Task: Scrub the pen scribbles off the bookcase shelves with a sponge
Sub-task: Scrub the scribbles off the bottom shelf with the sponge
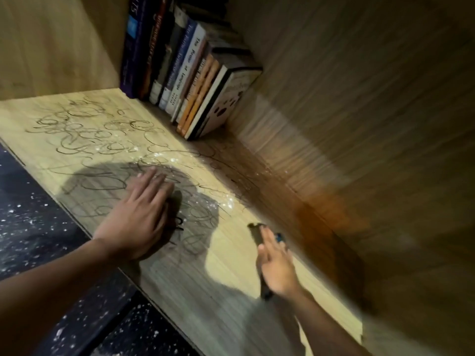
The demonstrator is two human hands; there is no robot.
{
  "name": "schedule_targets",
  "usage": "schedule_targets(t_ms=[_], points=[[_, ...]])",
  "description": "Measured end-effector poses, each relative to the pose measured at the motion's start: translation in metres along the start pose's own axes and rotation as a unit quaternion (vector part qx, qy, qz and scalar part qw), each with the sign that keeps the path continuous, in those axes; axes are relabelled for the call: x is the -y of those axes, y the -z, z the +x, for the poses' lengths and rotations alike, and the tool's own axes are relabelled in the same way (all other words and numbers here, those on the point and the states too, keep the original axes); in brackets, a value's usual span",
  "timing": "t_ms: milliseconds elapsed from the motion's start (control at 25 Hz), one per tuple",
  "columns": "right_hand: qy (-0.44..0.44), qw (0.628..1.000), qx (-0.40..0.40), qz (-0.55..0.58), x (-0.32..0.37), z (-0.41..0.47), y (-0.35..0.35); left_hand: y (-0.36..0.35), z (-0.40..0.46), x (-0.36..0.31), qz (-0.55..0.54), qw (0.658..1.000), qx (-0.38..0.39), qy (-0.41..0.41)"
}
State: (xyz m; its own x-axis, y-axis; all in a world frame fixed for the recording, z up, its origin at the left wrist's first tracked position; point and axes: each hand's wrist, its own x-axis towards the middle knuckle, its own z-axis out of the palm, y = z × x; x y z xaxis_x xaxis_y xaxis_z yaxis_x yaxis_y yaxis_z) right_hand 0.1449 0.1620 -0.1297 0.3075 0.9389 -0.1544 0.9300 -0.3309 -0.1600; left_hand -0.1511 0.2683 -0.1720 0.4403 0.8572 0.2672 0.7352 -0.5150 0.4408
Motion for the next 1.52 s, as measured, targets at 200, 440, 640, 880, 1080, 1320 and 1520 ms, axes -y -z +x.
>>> schedule_targets(t_ms=[200,440,640,880,1080,1320,1520], points=[[0.075,0.997,0.024,-0.011,0.086,-0.002,-0.027,0.000,0.003,-0.001,-0.001,0.999,0.029,-0.036],[0.163,0.981,0.097,-0.042,0.039,-0.050,-0.003,-0.001,0.002,-0.003,0.034,0.999,-0.013,-0.021],[-0.036,0.999,0.004,-0.031,0.055,-0.013,-0.022,-0.001,0.000,-0.004,0.019,0.999,-0.011,-0.033],[0.334,0.942,0.021,-0.009,0.107,-0.083,-0.052,-0.001,0.003,-0.004,0.029,0.999,-0.011,-0.045],[0.039,0.999,0.013,0.000,-0.001,-0.019,-0.012,-0.003,0.003,-0.002,0.029,0.999,-0.016,-0.041],[0.162,0.985,0.054,0.036,0.139,-0.061,-0.035,-0.008,0.003,0.003,0.016,0.999,-0.001,-0.039],[0.123,0.989,0.087,-0.006,0.080,-0.056,-0.011,-0.004,0.000,0.003,0.006,1.000,-0.015,-0.010]])
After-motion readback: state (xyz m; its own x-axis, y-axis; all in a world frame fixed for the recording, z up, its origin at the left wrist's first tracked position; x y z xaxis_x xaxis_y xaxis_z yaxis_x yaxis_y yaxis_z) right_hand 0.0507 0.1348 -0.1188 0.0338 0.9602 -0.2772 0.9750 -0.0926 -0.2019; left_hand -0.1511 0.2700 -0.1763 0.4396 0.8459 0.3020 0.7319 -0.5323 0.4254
